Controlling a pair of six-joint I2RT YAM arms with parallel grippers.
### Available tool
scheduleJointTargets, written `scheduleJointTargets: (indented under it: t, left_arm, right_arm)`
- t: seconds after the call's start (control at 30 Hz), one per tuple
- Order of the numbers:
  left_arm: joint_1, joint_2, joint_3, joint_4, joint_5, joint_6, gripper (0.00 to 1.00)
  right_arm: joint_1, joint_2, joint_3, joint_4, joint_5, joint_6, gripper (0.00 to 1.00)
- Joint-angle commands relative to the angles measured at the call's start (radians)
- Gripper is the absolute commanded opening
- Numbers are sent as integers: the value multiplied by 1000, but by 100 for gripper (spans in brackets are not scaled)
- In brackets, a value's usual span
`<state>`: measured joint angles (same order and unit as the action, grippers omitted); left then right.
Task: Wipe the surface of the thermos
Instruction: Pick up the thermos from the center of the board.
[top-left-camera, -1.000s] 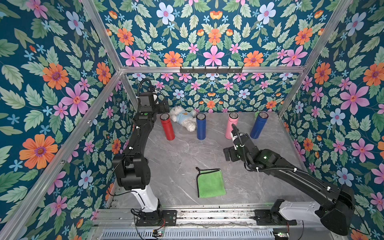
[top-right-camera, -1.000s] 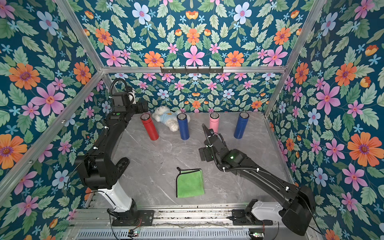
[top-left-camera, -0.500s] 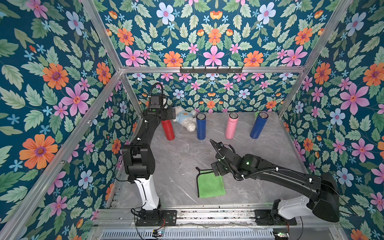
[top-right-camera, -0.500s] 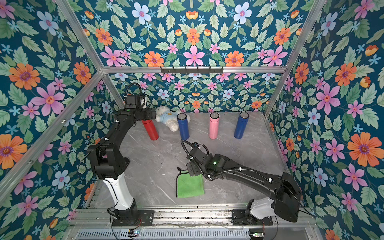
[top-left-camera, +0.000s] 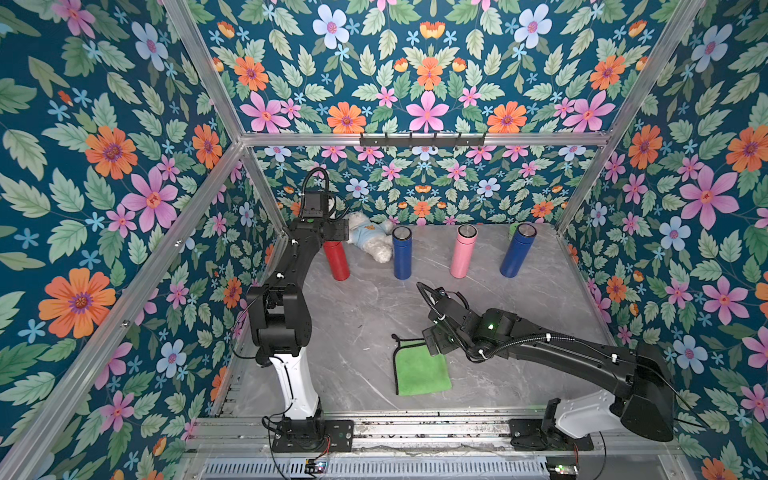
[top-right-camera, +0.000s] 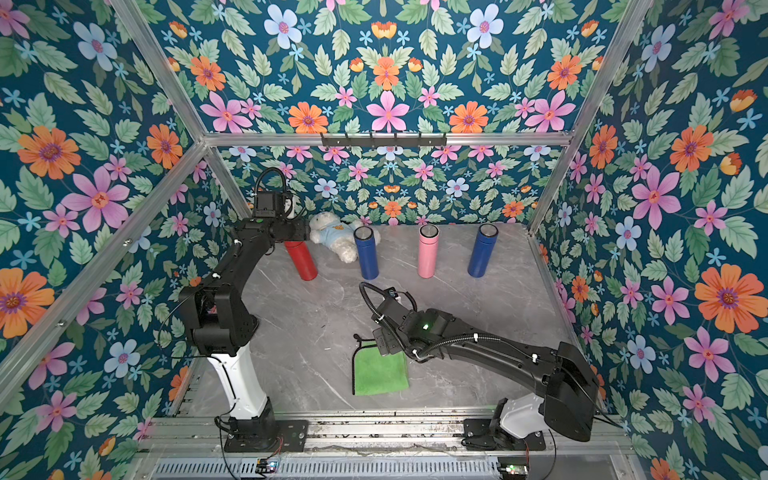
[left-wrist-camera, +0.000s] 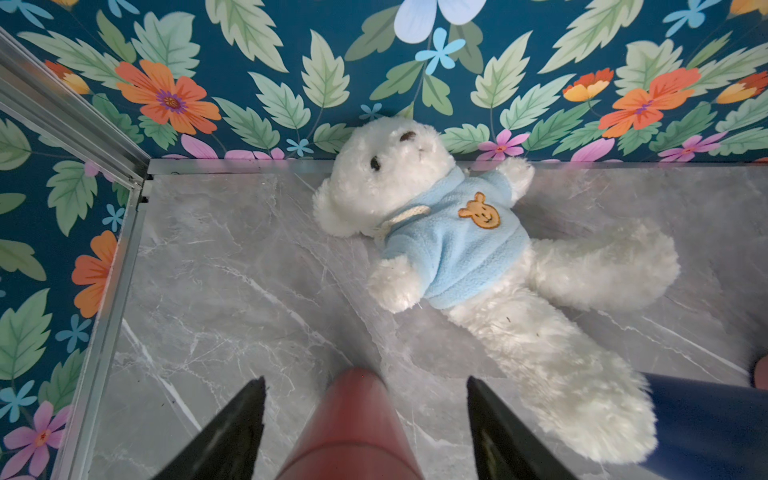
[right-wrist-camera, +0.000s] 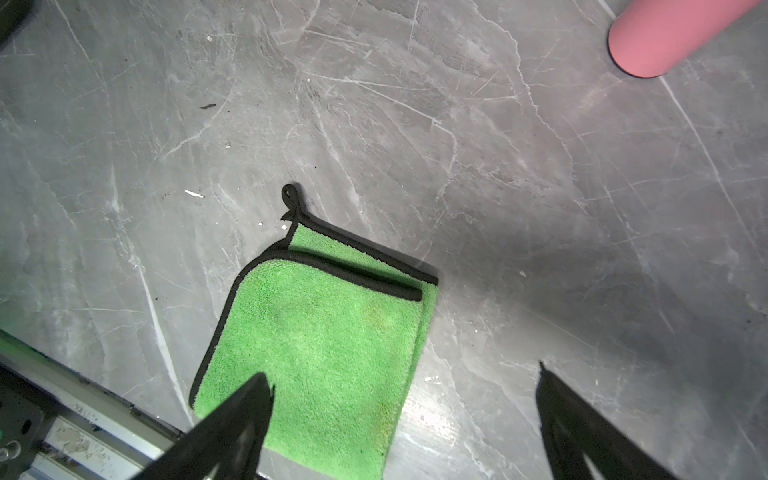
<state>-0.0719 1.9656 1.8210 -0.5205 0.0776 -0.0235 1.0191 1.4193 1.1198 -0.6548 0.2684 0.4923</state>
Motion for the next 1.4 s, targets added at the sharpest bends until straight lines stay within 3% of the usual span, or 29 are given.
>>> scheduleJointTargets:
  t: [0.0,0.43,0.53,0.63,0.77,0.9,1.07,1.17,1.37]
  left_arm:
    - [1,-3,-28,-79,7,5,71]
    - [1,0,9,-134,22,13,53]
    - [1,20,42,-163,30,17,40]
    - [1,33,67,-180,31,23,19]
    - [1,32,82,-191,18,31,10]
    - [1,24,89,-198,19,36,29]
    - [1,19,86,-199,19,40,62]
    - [1,19,85,-195,19,42,71]
    - [1,18,86,-184,12,45,80]
  right_arm:
    - [4,-2,3,-24,5,29,99]
    - [10,-13,1,-40,16,45,99]
    - [10,-11,6,-42,16,45,99]
    - [12,-6,8,-45,15,46,99]
    - [13,-1,8,-43,13,45,99]
    - [13,4,14,-39,11,40,99]
    - [13,17,23,-36,5,34,99]
    - [14,23,26,-36,-4,31,99]
    - [15,24,28,-40,-6,30,99]
